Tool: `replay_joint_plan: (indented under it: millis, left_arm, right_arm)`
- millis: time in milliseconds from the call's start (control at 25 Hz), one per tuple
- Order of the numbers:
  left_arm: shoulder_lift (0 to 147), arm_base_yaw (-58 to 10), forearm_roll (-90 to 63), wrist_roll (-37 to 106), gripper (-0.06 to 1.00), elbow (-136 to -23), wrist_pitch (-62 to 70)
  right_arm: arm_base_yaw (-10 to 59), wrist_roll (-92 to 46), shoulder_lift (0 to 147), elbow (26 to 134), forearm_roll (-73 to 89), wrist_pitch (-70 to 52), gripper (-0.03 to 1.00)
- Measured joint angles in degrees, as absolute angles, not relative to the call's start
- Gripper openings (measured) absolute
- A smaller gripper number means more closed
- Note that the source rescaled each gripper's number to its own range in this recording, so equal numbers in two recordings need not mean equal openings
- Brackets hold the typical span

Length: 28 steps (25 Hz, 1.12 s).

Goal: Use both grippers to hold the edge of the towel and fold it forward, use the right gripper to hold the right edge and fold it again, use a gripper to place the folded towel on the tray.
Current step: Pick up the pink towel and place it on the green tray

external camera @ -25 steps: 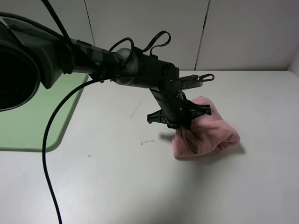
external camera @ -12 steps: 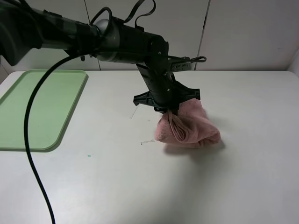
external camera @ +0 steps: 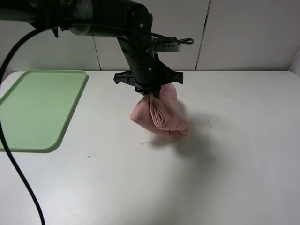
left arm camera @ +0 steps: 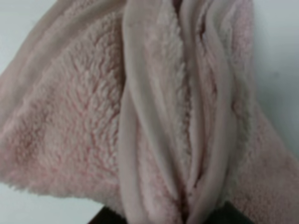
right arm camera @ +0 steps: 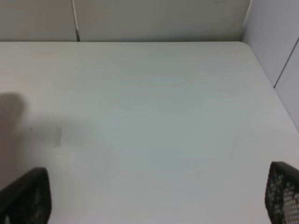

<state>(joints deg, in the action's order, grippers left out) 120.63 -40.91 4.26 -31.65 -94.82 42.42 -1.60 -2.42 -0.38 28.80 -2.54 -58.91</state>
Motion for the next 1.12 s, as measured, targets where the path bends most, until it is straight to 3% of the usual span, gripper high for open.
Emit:
replay_joint_plan:
  millis: [680, 1120]
  left_arm:
    - [112.8, -32.91, 7.33, -26.33, 0.14, -93.26, 47.45]
    - [105.05, -25.84, 9.02, -26.15, 0.14, -84.06, 46.89]
  right_arm:
    - [-1.6, -2.25, -0.38, 28.8, -2.49, -58.86, 1.0]
    - [-1.6, -2.25, -0.38, 28.8, -2.49, -58.86, 1.0]
